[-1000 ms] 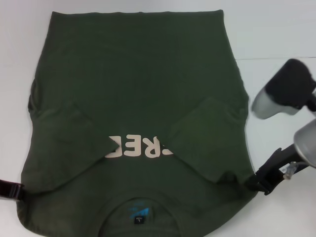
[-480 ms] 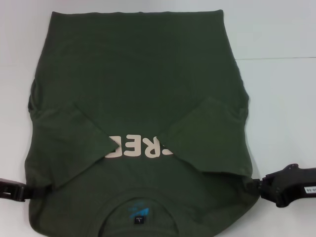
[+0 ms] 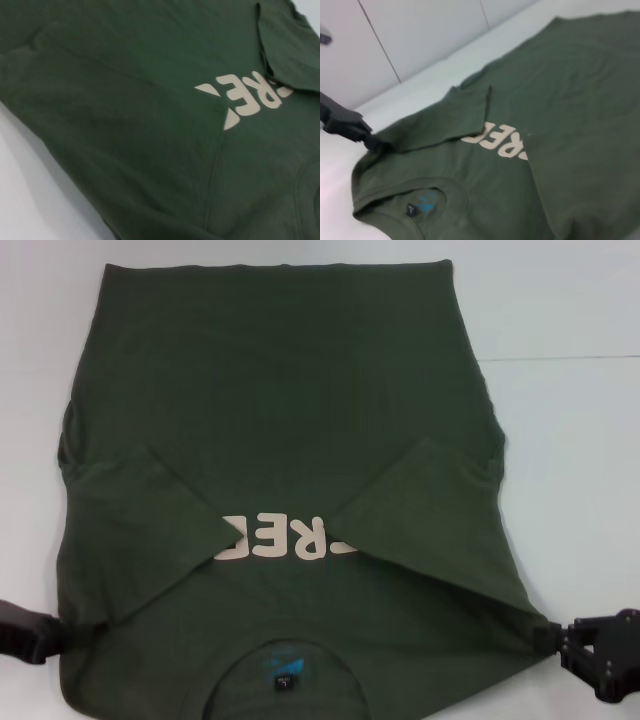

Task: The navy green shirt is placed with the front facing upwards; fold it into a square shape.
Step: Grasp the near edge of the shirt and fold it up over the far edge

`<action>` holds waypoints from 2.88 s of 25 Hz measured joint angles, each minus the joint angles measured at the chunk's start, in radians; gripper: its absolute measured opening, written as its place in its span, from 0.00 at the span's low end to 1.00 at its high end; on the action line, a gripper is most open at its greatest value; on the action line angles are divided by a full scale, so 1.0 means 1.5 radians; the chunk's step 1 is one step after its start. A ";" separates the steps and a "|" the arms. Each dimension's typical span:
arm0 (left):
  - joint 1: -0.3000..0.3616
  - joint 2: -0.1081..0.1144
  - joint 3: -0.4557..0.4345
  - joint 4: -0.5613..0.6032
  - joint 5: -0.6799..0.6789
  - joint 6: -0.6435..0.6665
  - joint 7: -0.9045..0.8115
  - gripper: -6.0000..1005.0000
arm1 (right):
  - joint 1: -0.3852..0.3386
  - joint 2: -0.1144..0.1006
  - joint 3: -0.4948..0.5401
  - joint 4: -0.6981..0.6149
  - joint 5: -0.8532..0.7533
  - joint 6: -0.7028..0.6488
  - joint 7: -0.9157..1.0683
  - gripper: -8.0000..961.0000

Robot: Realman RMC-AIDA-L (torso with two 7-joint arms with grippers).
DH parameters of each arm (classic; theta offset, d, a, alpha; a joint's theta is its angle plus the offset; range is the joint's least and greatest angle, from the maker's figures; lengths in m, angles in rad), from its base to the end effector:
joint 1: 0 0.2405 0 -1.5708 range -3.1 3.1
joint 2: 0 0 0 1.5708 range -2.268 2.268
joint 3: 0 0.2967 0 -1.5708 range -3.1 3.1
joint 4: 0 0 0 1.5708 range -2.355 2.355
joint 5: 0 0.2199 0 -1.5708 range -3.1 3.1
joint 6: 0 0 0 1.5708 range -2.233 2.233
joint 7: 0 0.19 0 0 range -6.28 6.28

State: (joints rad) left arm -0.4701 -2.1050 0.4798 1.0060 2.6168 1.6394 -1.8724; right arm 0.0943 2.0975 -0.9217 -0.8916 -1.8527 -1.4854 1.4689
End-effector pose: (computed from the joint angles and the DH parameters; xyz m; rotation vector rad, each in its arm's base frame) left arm -0.3777 0.3314 -0.0088 -2.5070 -1.2894 -0.0320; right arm 0.3697 0.2659 -0.0503 -2.5388 0.9286 0.5513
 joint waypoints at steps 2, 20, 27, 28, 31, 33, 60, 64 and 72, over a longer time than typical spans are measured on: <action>0.004 0.000 -0.019 -0.017 -0.004 0.001 0.035 0.06 | 0.000 -0.001 0.028 0.038 0.010 -0.018 -0.052 0.03; 0.060 0.002 -0.142 -0.062 -0.037 0.155 0.330 0.07 | -0.072 -0.005 0.212 0.174 -0.008 -0.143 -0.325 0.03; 0.090 0.000 -0.177 -0.054 -0.033 0.201 0.389 0.07 | -0.094 -0.005 0.304 0.221 -0.062 -0.176 -0.389 0.03; 0.090 0.001 -0.188 -0.055 -0.034 0.206 0.396 0.07 | -0.094 -0.005 0.316 0.228 -0.065 -0.184 -0.397 0.03; 0.083 0.004 -0.202 -0.068 -0.037 0.204 0.401 0.07 | -0.083 -0.006 0.340 0.237 -0.067 -0.214 -0.405 0.03; 0.076 0.006 -0.200 -0.078 -0.037 0.202 0.400 0.07 | -0.071 -0.006 0.341 0.237 -0.068 -0.226 -0.403 0.03; 0.092 0.014 -0.305 -0.111 -0.099 0.262 0.537 0.09 | -0.066 -0.006 0.460 0.251 -0.070 -0.309 -0.437 0.04; 0.088 0.014 -0.312 -0.125 -0.102 0.236 0.537 0.09 | -0.050 -0.006 0.461 0.267 -0.070 -0.300 -0.436 0.04; 0.093 0.017 -0.364 -0.139 -0.129 0.219 0.551 0.10 | -0.032 -0.007 0.487 0.283 -0.066 -0.290 -0.437 0.04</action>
State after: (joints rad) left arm -0.3304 -2.0792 -0.0666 0.7974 2.4240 1.9673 -1.0466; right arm 0.0461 2.0875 -0.1905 -0.4669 -1.9520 -1.9207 0.8129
